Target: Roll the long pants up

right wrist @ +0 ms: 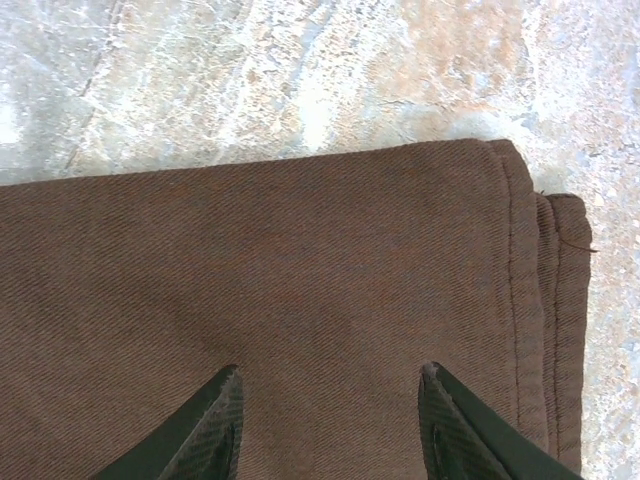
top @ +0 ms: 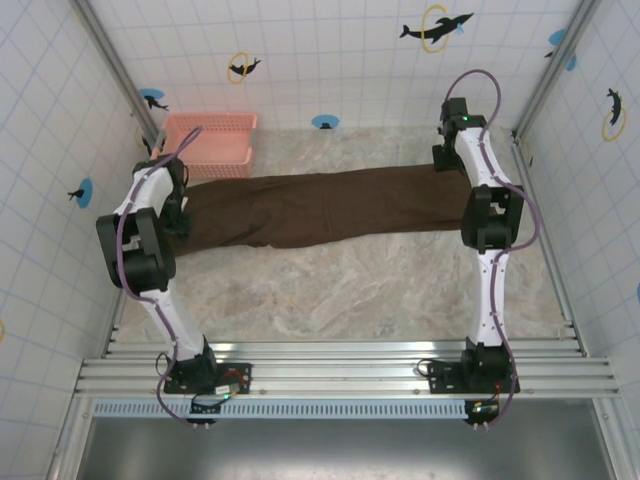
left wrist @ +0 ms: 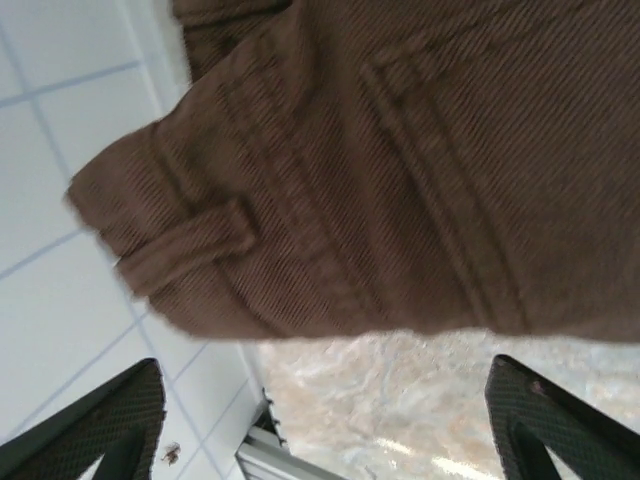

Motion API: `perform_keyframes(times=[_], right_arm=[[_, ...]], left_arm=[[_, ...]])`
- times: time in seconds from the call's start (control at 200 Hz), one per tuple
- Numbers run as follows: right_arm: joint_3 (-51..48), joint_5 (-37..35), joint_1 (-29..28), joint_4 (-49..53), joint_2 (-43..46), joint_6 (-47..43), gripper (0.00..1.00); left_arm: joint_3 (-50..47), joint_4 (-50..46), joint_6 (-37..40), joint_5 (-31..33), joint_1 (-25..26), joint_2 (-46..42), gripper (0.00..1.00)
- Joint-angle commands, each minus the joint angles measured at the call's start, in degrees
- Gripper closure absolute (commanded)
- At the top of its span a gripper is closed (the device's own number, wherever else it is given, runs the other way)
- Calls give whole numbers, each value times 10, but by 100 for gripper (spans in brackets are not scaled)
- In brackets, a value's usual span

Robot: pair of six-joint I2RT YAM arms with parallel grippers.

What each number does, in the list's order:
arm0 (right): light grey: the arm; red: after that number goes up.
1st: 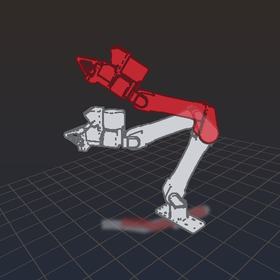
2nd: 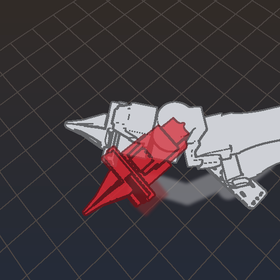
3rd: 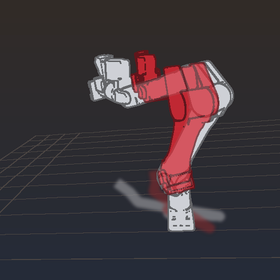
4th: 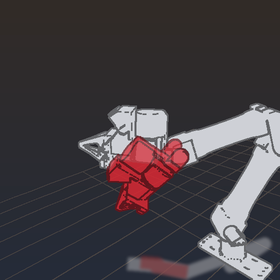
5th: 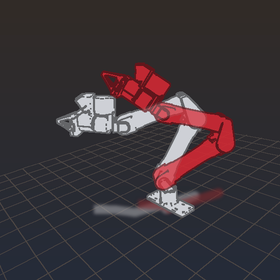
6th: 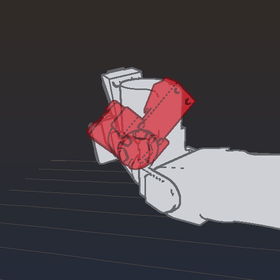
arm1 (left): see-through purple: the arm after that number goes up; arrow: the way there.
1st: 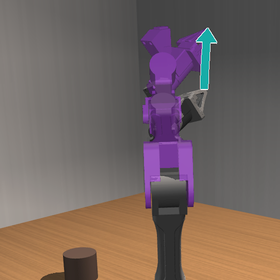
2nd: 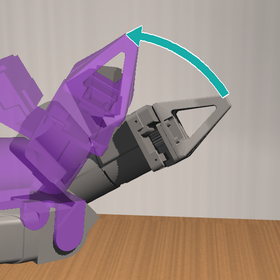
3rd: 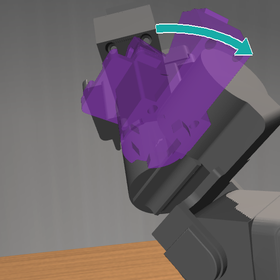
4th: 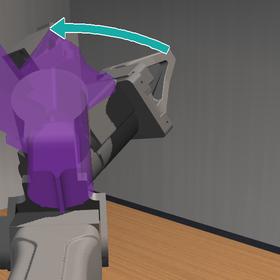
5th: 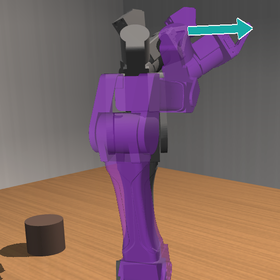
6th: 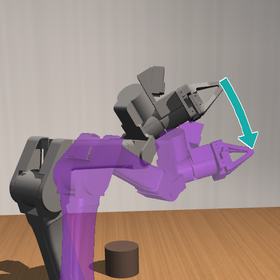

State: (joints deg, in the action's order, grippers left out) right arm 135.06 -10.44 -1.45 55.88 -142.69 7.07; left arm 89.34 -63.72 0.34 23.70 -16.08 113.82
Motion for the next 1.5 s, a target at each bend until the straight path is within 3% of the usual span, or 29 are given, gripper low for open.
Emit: perform_keyframes(times=[0.0, 0.09, 0.135, 0.205, 0.27, 0.33, 0.555, 0.6, 0.831, 0.916, 0.996, 1.036, 1.106, 1.166, 1.491], right_arm=[[-15, 6, -8, -3, 50, -2, 50], [-22, 4, -10, -4, 59, -6, 50], [-25, 5, -11, -3, 62, -7, 50], [-27, 12, -12, -2, 66, -11, 50], [-26, 13, -15, 0, 69, -14, 50], [-22, 20, -18, 1, 70, -14, 49], [-9, 32, -39, 9, 68, -19, 49], [-8, 33, -44, 9, 67, -19, 49], [-7, 30, -69, 16, 64, -23, 49], [-7, 26, -77, 19, 63, -27, 49], [-7, 26, -82, 23, 64, -29, 49], [-7, 23, -84, 25, 63, -29, 49], [-7, 22, -86, 27, 64, -30, 49], [-8, 22, -88, 29, 64, -32, 49], [-11, 24, -90, 33, 61, -36, 49]], left_arm=[[22, 9, -2, -27, -2, 21, 27], [16, 29, -3, -31, -4, 21, 60], [14, 38, -4, -33, -7, 21, 66], [17, 44, -3, -32, -11, 25, 50], [23, 44, -3, -38, -15, 29, 46], [22, 49, -2, -40, -21, 29, 37], [18, 62, -2, -42, -48, 43, 26], [21, 63, -3, -35, -52, 50, 20], [41, 60, -3, -53, -65, 98, 19], [44, 63, -1, -61, -66, 111, 25], [53, 59, 1, -68, -67, 126, 39], [58, 56, 2, -75, -67, 132, 51], [66, 53, -1, -80, -67, 138, 82], [69, 52, -3, -86, -67, 135, 100], [90, -2, -25, -117, -67, 80, 100]])
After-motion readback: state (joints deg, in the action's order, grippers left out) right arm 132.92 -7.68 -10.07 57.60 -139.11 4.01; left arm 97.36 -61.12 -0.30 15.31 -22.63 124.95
